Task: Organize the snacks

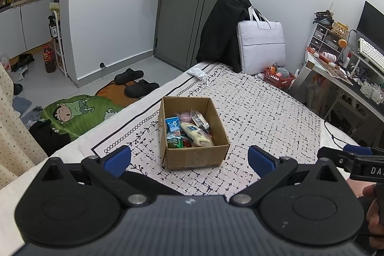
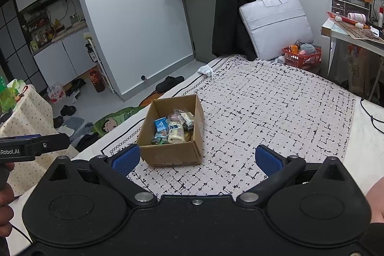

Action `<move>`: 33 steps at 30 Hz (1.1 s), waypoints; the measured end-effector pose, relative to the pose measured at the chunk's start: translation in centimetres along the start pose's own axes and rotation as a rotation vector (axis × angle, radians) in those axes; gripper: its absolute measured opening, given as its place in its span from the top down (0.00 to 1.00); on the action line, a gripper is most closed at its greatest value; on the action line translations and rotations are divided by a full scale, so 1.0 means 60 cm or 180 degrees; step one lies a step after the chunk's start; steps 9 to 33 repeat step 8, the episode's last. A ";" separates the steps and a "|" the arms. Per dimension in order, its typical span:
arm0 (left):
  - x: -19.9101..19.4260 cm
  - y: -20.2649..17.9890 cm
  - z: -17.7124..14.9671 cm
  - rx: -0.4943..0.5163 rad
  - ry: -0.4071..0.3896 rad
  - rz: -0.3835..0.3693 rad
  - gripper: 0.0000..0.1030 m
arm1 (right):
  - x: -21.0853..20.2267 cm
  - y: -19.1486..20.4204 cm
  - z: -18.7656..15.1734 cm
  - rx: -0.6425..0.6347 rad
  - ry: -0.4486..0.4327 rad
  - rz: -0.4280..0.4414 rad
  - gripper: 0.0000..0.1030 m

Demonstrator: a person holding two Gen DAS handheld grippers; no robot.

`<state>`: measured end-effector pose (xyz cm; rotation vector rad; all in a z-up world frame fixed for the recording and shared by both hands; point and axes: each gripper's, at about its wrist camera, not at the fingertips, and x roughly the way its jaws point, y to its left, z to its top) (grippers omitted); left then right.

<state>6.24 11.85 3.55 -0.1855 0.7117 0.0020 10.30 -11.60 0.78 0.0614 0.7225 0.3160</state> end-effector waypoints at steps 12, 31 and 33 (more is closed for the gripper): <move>0.001 0.002 -0.005 0.0024 -0.0015 -0.0016 0.00 | 0.007 0.002 -0.003 0.0009 0.0029 0.0000 0.00; 0.001 0.002 -0.005 0.0024 -0.0015 -0.0016 0.00 | 0.007 0.002 -0.003 0.0009 0.0029 0.0000 0.00; 0.001 0.002 -0.005 0.0024 -0.0015 -0.0016 0.00 | 0.007 0.002 -0.003 0.0009 0.0029 0.0000 0.00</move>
